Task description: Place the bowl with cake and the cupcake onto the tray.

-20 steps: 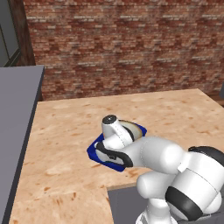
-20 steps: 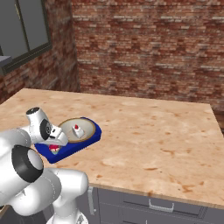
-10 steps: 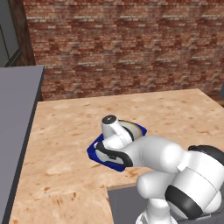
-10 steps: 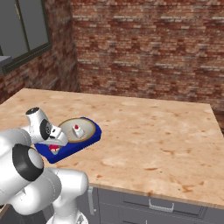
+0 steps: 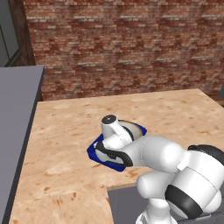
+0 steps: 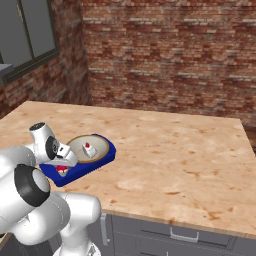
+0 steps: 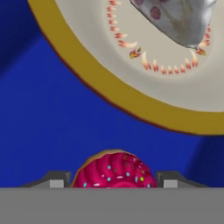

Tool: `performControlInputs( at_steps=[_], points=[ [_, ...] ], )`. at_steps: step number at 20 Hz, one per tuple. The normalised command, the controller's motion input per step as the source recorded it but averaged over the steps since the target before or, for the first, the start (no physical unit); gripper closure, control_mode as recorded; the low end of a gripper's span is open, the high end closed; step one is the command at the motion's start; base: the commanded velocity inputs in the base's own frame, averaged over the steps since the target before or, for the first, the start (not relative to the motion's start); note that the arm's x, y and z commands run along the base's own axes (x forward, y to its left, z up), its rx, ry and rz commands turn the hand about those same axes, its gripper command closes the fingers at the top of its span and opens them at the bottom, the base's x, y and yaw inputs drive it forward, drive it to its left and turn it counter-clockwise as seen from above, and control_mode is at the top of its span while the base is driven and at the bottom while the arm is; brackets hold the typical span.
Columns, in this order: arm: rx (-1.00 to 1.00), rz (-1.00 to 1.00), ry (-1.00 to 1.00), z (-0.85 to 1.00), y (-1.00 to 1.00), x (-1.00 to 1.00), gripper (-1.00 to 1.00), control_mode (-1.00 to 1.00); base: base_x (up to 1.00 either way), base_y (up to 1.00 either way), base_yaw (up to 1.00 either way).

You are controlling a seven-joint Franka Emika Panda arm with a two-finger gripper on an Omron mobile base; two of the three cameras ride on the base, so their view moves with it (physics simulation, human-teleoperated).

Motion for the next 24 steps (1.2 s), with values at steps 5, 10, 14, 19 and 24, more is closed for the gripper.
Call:
performControlInputs(
  at_steps=[5, 10, 14, 19, 24],
  points=[
    [0.00, 0.00, 0.00, 0.00, 0.00, 0.00, -1.00, -1.00, 0.00, 0.00, 0.00],
    [0.00, 0.00, 0.00, 0.00, 0.00, 0.00, -1.00, -1.00, 0.00, 0.00, 0.00],
    [0.00, 0.00, 0.00, 0.00, 0.00, 0.00, -1.00, -1.00, 0.00, 0.00, 0.00],
    [0.00, 0.00, -0.01, 0.10, 0.00, -0.04, -1.00, -1.00, 0.00, 0.00, 0.00],
    [0.00, 0.00, -0.04, 0.33, 0.00, -0.09, -1.00, -1.00, 0.00, 0.00, 0.00]
  ],
)
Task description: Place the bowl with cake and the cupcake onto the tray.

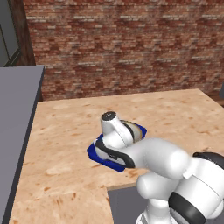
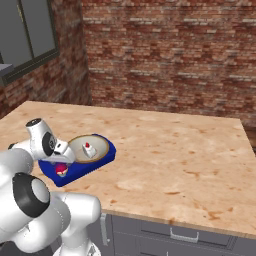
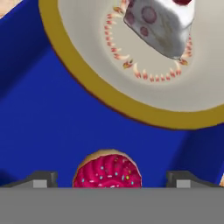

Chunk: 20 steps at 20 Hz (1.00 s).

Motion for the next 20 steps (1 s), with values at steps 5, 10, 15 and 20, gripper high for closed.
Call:
performControlInputs(
  at_steps=[5, 10, 15, 20],
  points=[
    [0.00, 0.00, -0.02, 0.42, 0.00, -0.10, -1.00, -1.00, 0.00, 0.00, 0.00],
    [0.01, 0.00, 0.00, 0.40, -0.15, -0.11, -1.00, -1.00, 0.00, 0.00, 0.00],
    [0.03, 0.00, 0.00, 0.41, -0.32, -0.18, -1.00, -1.00, 0.00, 0.00, 0.00],
    [0.03, 0.00, 0.00, 0.42, -0.33, -0.16, -1.00, -1.00, 0.00, 0.00, 0.00]
  ],
)
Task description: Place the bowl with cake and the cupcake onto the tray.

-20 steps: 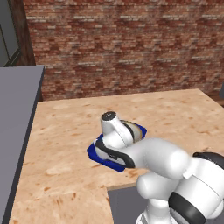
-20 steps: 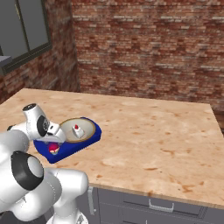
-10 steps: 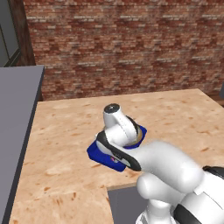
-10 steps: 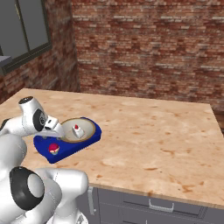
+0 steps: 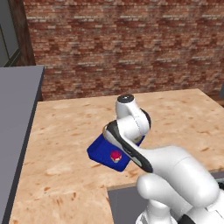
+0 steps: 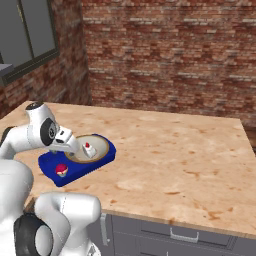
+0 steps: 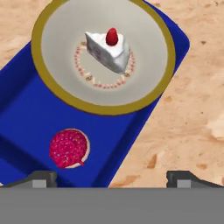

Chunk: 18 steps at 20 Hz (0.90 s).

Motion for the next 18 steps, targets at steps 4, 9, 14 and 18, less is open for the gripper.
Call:
performControlInputs(
  at_steps=[4, 9, 14, 18],
  points=[
    [0.04, 0.00, 0.00, 0.36, -0.39, -0.28, -1.00, -1.00, 0.00, 0.00, 0.00],
    [0.02, 0.00, -0.02, 0.34, -0.29, -0.52, -1.00, -1.00, 0.00, 0.00, 0.00],
    [0.02, 0.01, -0.04, 0.34, -0.21, -0.68, -1.00, -1.00, 0.00, 0.00, 0.00],
    [0.03, 0.02, -0.06, 0.30, -0.23, -0.65, -1.00, -1.00, 0.00, 0.00, 0.00]
  ],
)
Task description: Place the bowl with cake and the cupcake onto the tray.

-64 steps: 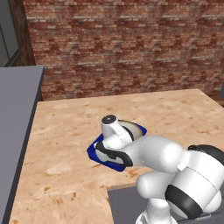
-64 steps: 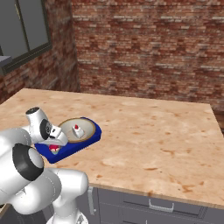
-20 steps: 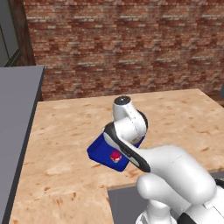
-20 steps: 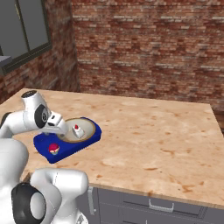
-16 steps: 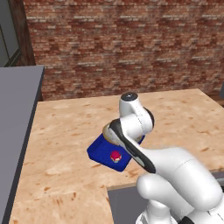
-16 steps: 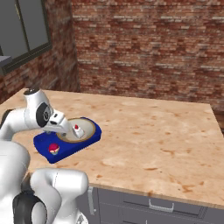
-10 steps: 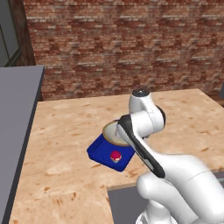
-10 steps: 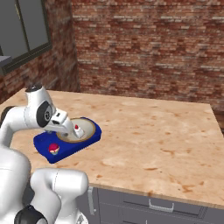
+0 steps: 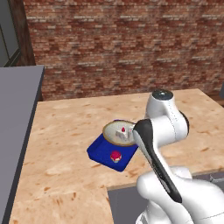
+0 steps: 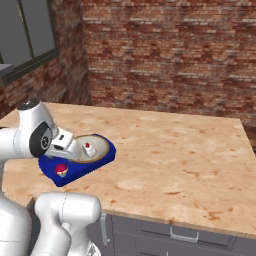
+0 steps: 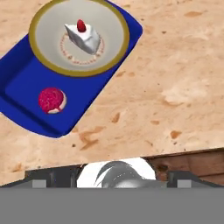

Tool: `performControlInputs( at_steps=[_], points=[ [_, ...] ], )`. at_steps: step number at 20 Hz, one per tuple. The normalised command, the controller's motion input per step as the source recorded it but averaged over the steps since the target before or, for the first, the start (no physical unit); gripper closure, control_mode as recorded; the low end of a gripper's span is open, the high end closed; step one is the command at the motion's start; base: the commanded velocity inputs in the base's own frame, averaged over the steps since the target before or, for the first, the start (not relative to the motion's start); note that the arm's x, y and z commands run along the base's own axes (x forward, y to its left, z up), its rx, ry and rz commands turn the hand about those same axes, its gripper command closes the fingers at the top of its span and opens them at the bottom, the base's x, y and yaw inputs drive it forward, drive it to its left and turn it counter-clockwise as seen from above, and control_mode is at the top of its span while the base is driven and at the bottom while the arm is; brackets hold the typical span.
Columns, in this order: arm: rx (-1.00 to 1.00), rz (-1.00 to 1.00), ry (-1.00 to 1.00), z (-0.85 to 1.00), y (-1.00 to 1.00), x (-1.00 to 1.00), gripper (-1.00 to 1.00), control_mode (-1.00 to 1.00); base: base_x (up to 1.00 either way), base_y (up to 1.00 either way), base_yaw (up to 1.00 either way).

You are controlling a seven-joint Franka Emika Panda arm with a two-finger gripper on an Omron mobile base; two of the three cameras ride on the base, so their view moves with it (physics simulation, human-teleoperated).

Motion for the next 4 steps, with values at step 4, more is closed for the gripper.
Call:
performControlInputs(
  at_steps=[4],
  points=[
    [0.04, 0.04, -0.07, 0.23, -0.28, -0.51, -1.00, -1.00, 0.00, 0.00, 0.00]
  ],
)
